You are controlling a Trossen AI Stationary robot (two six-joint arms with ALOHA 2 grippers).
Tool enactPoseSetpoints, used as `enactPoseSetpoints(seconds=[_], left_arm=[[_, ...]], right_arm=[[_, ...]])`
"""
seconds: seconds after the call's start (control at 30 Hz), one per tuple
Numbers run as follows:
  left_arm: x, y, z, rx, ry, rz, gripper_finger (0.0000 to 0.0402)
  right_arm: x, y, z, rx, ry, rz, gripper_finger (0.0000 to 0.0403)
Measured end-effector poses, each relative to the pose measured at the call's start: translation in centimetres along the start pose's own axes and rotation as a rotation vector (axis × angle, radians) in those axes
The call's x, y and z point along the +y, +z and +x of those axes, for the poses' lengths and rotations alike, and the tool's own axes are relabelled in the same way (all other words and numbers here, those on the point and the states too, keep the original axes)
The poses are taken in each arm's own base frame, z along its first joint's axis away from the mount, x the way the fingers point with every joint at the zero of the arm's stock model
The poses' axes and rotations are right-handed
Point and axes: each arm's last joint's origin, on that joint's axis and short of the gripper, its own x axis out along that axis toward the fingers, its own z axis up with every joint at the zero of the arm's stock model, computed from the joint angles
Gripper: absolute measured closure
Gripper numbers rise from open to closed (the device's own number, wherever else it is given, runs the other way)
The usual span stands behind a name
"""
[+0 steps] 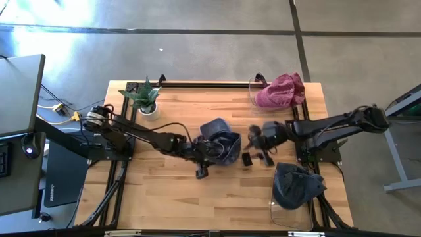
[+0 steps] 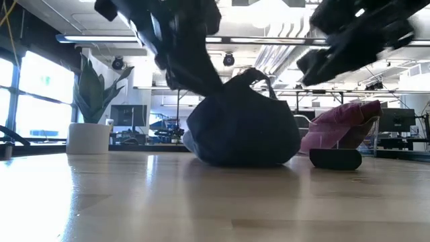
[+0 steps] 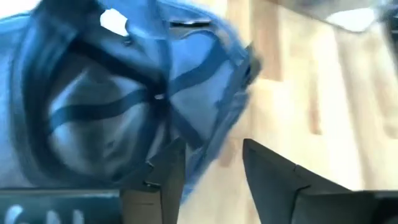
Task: Pick & Place hat
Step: Put the blue cap into the bottom transparent bin
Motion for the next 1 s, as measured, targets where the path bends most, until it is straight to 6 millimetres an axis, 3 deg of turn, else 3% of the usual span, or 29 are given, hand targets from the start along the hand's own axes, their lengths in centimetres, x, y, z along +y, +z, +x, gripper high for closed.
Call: enactPoseSetpoints(seconds=[0.13, 0.27, 0.4, 0.5, 0.6, 0.77, 0.9, 1.0], left_arm=[[-0.1, 0.4, -1.6, 0.011, -0.042, 0.002, 0.0232], [0.4, 1.3, -4.6, -0.021, 0.017, 0.027, 0.0232], [3.2, 1.2, -6.8, 0.014, 0.295, -0.008, 0.0232], [6.5, 1.3, -7.1, 0.047, 0.455, -0.097, 0.0232], [10.4, 1.2, -6.5, 0.062, 0.528, -0.162, 0.0232], [16.6, 0.1, -3.4, 0.081, 0.605, -0.193, 0.0232], [19.7, -0.5, -1.3, 0.094, 0.564, -0.188, 0.0232], [20.5, -1.5, 0.7, 0.13, 0.462, -0.169, 0.0232]], right_arm=[[2.1, 0.3, 0.7, -0.011, 0.072, -0.081, 0.0233], [3.2, 0.0, 1.4, 0.022, 0.113, -0.102, 0.0249], [3.6, -0.1, 2.5, 0.023, 0.141, -0.114, 0.0267], [3.7, -0.3, 3.7, 0.024, 0.166, -0.147, 0.0283], [3.6, -0.6, 4.9, 0.029, 0.174, -0.173, 0.0303], [3.4, -0.7, 6.7, 0.062, 0.178, -0.199, 0.0342], [3.2, -0.3, 8.3, 0.092, 0.14, -0.223, 0.0373], [2.8, 0.1, 9.1, 0.099, -0.02, -0.254, 0.0395]])
